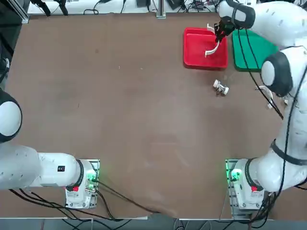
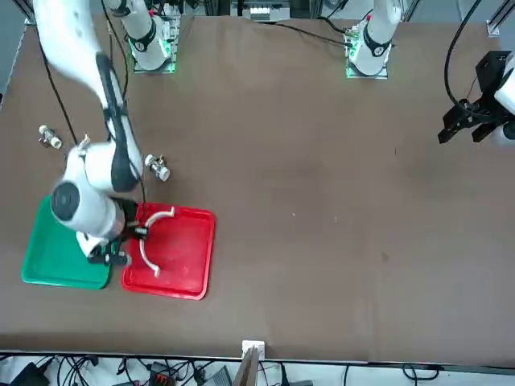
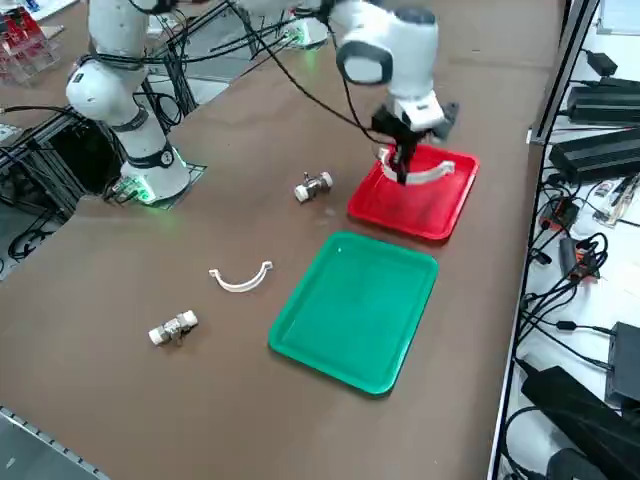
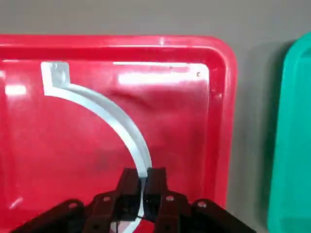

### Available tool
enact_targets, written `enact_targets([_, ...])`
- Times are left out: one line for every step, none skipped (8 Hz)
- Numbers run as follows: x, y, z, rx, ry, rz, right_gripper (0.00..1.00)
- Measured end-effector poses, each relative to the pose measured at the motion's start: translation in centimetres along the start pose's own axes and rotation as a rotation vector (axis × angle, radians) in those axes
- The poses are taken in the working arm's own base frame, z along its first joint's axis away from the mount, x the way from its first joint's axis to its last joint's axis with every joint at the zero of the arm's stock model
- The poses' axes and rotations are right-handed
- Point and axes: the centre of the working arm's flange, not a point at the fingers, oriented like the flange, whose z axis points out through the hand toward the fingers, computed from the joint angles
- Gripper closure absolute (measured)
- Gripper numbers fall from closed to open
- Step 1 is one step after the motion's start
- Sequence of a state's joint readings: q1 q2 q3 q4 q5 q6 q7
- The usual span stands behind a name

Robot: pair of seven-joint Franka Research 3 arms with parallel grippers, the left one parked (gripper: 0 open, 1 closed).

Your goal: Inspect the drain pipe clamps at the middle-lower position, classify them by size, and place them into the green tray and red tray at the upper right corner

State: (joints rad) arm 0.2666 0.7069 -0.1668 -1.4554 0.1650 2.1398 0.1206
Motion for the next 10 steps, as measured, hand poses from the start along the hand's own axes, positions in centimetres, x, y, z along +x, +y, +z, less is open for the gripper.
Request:
enact_targets([0.5,0.1,1.7,-0.004,-0.012,0.003,0.93])
enact_targets([0.6,0.1,3.0,-0.009,-0.024,0.004,0.92])
enact_targets([0.6,0.1,3.7,-0.012,-0.032,0.004,0.76])
enact_targets([0.7,0.1,3.7,-0.012,-0.030,0.004,0.59])
enact_targets([1.0,0.0,3.1,-0.010,-0.020,0.003,0.42])
enact_targets([1.0,0.1,2.1,-0.010,-0.029,-0.003,0.24])
enact_targets([0.6,1.2,0.3,-0.019,-0.069,-0.023,0.03])
enact_targets([0.2,3.8,-2.3,-0.056,-0.107,-0.066,0.00])
enact_targets([-0.5,7.4,-4.7,-0.108,-0.131,-0.106,0.00])
enact_targets([-1.8,11.1,-5.9,-0.139,-0.153,-0.139,0.00])
